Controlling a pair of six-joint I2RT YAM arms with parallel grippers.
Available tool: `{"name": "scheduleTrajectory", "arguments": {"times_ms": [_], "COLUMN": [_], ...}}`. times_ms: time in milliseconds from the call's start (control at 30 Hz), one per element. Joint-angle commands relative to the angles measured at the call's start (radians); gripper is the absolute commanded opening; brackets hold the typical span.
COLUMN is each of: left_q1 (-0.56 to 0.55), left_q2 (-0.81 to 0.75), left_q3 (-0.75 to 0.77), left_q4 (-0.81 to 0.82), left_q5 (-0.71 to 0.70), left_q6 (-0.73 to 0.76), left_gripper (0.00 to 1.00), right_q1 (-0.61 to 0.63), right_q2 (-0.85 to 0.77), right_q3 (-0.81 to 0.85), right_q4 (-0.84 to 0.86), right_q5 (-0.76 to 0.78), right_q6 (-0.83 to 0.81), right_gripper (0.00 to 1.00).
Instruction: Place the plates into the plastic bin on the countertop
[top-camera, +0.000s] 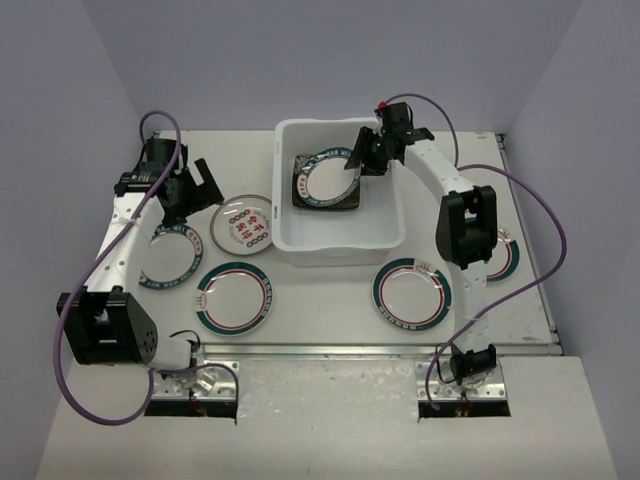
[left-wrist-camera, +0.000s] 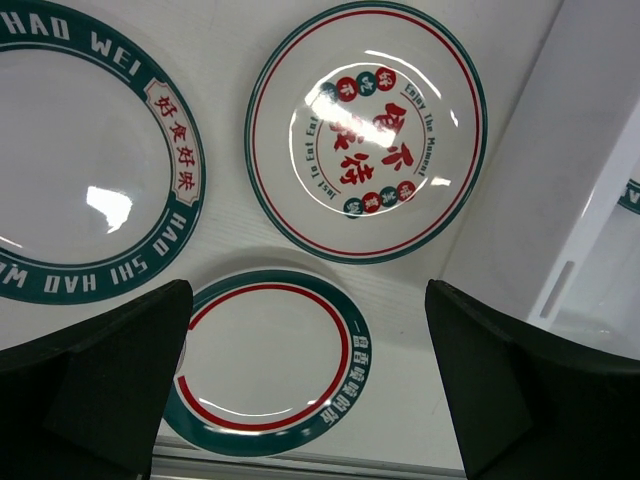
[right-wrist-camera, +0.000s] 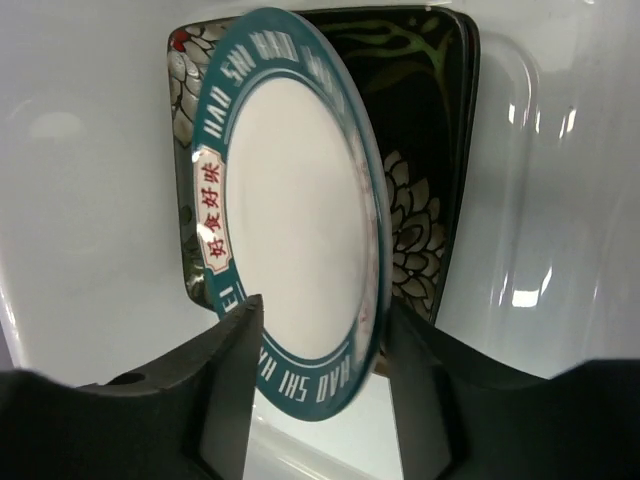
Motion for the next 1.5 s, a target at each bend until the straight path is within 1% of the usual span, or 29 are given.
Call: {"name": "scheduleTrajectory", "arguments": {"times_ms": [0,33,100,200,300,333,400,533,600,667,800,933,1000,1033,1100,1133,1233,1367,1467], "left_q1": [-0.01,-0.01,-0.01,-0.01,-0.01,-0.01,-0.01,-0.006,-0.004,-0.004,0.002,0.036,0.051,0.062,0.074,0.08,0.105,0.11,0.114], "left_q2": [-0.002,0.009,0.029,0.085,0.156,0.157,0.212,0.356,0.425,0.475,0.558,0.647,0.674,0.683,0.715,0.725,0.734,0.72,0.73], "left_q3": [-0.015,-0.019,-0.024,-0.005,0.037,0.047,0.074,0.164,0.206,0.243,0.311,0.423,0.434,0.429,0.424,0.421,0.355,0.302,0.285], "left_q4": [0.005,0.008,0.018,0.031,0.034,0.038,0.067,0.064,0.059,0.075,0.105,0.073,0.085,0.091,0.083,0.076,0.095,0.129,0.139], "left_q5": [-0.048,-0.049,-0.054,-0.081,-0.095,-0.102,-0.114,-0.129,-0.127,-0.065,-0.011,0.136,0.201,0.219,0.23,0.239,0.249,0.263,0.305], "left_q6": [0.026,0.026,0.03,0.049,0.049,0.049,0.057,0.098,0.132,0.182,0.239,0.27,0.27,0.272,0.279,0.282,0.282,0.282,0.284], "left_gripper": [1.0,1.0,1.0,1.0,1.0,1.0,1.0,1.0,1.0,1.0,1.0,0.99,0.98,0.97,0.86,0.83,0.75,0.7,0.61], "right_q1": [0.018,0.019,0.023,0.044,0.045,0.045,0.054,0.087,0.089,0.088,0.088,0.088,0.088,0.088,0.086,0.086,0.086,0.085,0.086], "right_q2": [-0.002,0.001,-0.015,-0.056,-0.061,-0.058,-0.072,-0.196,-0.273,-0.335,-0.441,-0.544,-0.579,-0.593,-0.628,-0.638,-0.666,-0.68,-0.685], "right_q3": [0.149,0.18,0.202,0.189,0.182,0.183,0.183,0.099,0.041,0.001,-0.115,-0.245,-0.298,-0.314,-0.347,-0.353,-0.367,-0.366,-0.368], "right_q4": [0.027,0.007,-0.01,-0.008,-0.032,-0.033,-0.078,-0.08,-0.073,-0.074,-0.07,-0.058,-0.062,-0.064,-0.062,-0.062,-0.062,-0.06,-0.053], "right_q5": [0.043,0.061,0.096,0.142,0.148,0.149,0.165,0.173,0.138,0.083,-0.028,-0.1,-0.102,-0.105,-0.111,-0.113,-0.112,-0.113,-0.123], "right_q6": [-0.053,-0.066,-0.08,-0.148,-0.158,-0.159,-0.162,-0.177,-0.172,-0.179,-0.178,-0.189,-0.196,-0.201,-0.206,-0.209,-0.222,-0.221,-0.216], "right_gripper": [0.62,0.72,0.99,0.99,0.99,0.99,0.99,0.99,0.99,0.99,0.99,0.99,0.99,0.99,0.99,0.99,0.99,0.99,0.99]}}
